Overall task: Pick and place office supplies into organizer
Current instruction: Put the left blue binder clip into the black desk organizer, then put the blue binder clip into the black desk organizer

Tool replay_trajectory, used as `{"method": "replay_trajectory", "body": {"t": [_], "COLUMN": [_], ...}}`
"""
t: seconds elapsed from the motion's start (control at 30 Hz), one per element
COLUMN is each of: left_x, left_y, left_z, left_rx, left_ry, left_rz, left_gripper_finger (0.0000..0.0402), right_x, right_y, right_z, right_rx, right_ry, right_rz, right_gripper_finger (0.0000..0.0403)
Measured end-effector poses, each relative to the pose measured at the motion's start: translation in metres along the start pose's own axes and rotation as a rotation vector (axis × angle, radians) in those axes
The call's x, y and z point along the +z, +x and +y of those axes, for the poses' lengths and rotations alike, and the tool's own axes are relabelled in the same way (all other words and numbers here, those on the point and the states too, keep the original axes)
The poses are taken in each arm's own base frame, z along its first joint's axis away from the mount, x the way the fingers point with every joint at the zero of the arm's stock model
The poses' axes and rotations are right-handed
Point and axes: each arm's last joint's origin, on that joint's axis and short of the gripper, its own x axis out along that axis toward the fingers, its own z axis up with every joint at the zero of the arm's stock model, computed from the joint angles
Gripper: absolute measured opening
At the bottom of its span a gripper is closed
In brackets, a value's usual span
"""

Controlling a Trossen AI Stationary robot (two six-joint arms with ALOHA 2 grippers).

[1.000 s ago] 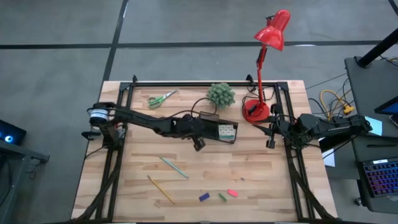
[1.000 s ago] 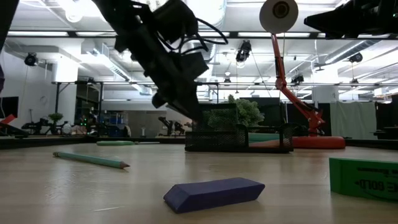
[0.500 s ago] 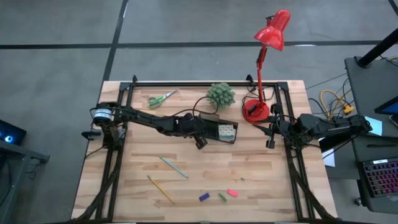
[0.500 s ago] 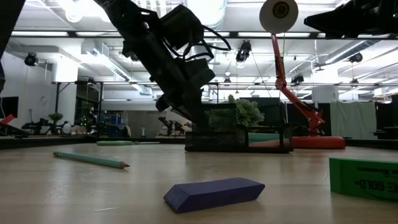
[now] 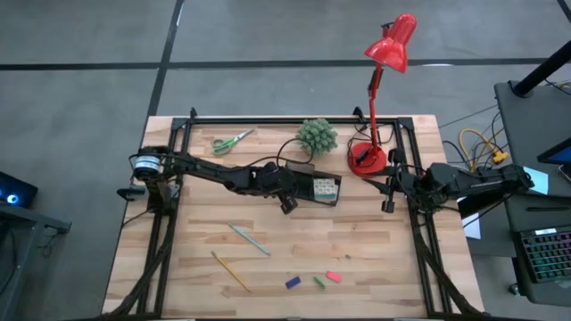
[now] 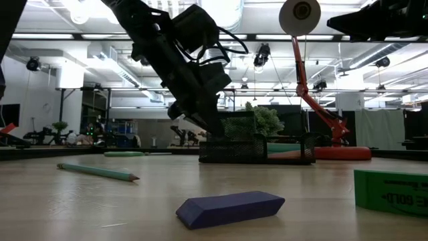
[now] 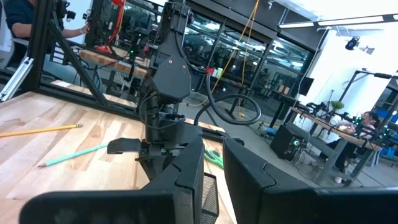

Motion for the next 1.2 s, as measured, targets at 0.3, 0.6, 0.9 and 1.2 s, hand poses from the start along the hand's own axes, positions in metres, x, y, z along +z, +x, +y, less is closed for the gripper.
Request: {"method": "replay_trajectory", "body": {"t": [0.3, 0.6, 0.9, 1.2], "left_x": [0.0, 0.007, 0.019, 0.016], "left_y": [0.0, -0.003, -0.025, -0.056], "left_z": [0.0, -0.007, -0.02, -0.03], "left_rx": [-0.003, -0.147, -0.282, -0.368], "left_ry": [0.021, 0.017, 0.153, 0.177], "left_rz": [0.001, 0.019, -0.025, -0.063], "left_gripper_finger": [0.0027, 0.0028, 0.0028, 0.0028], "right_x": [0.0, 0.0, 0.0, 0.005], "right_y": [0.0, 0.0, 0.0, 0.0], "right_z": [0.0, 0.0, 0.0, -0.001], "right_rx": [0.0, 0.0, -0.001, -0.002], "right_ry": [-0.004, -0.008, -0.007, 0.037], "right_rz": [0.0, -0.001, -0.005, -0.052], "right_gripper_finger": [0.0052, 0.0052, 0.0052, 0.0071]}}
